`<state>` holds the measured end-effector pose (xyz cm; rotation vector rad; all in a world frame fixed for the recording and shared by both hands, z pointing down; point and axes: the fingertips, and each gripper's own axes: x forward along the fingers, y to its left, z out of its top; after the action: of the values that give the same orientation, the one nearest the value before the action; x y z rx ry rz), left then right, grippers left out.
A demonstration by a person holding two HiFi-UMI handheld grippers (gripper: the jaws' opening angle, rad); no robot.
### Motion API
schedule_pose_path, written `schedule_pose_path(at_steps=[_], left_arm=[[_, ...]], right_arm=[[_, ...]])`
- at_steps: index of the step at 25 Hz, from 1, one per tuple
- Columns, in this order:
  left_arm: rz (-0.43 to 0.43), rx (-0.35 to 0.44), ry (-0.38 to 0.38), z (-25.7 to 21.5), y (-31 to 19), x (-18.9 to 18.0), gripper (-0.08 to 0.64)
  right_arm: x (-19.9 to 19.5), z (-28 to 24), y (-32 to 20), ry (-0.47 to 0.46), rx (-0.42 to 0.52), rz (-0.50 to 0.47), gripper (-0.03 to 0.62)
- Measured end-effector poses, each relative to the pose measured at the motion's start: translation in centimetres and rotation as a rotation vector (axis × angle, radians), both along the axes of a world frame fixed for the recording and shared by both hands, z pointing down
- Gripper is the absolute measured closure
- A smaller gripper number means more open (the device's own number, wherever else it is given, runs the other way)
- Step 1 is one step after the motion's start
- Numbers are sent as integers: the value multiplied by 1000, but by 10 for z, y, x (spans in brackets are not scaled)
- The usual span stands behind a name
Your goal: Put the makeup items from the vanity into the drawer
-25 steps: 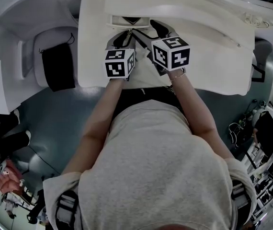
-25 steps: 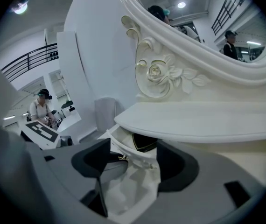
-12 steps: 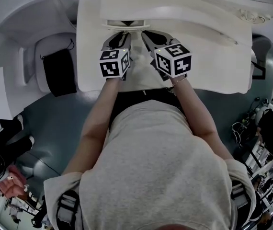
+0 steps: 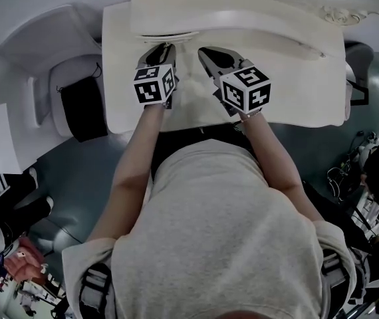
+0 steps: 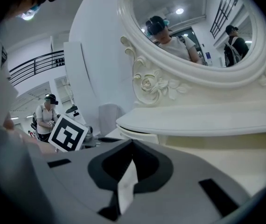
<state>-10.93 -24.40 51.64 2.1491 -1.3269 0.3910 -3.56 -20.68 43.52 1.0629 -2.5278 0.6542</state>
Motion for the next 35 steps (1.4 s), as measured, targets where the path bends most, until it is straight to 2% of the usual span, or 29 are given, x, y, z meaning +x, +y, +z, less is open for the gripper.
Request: schedule_pose_path(at_steps=[11,17,22,30,35], left_arm=[[3,11,-32,1,-27,2,462],[-7,-9,-41,3,-25,3,462],[-43,-38,-37,-1,-4,7,445],[-51,28,24,-36,30,29,448],[-23,95,53,-64,44,55,502]], right_arm=[[20,11,15,24,-19,16,584],[33,6,16,16,0,33,584],[45,-1,15,0,13,44,584],[60,-14,20,16,68,15,584],[71,-33,23,-46,116,-1,584]])
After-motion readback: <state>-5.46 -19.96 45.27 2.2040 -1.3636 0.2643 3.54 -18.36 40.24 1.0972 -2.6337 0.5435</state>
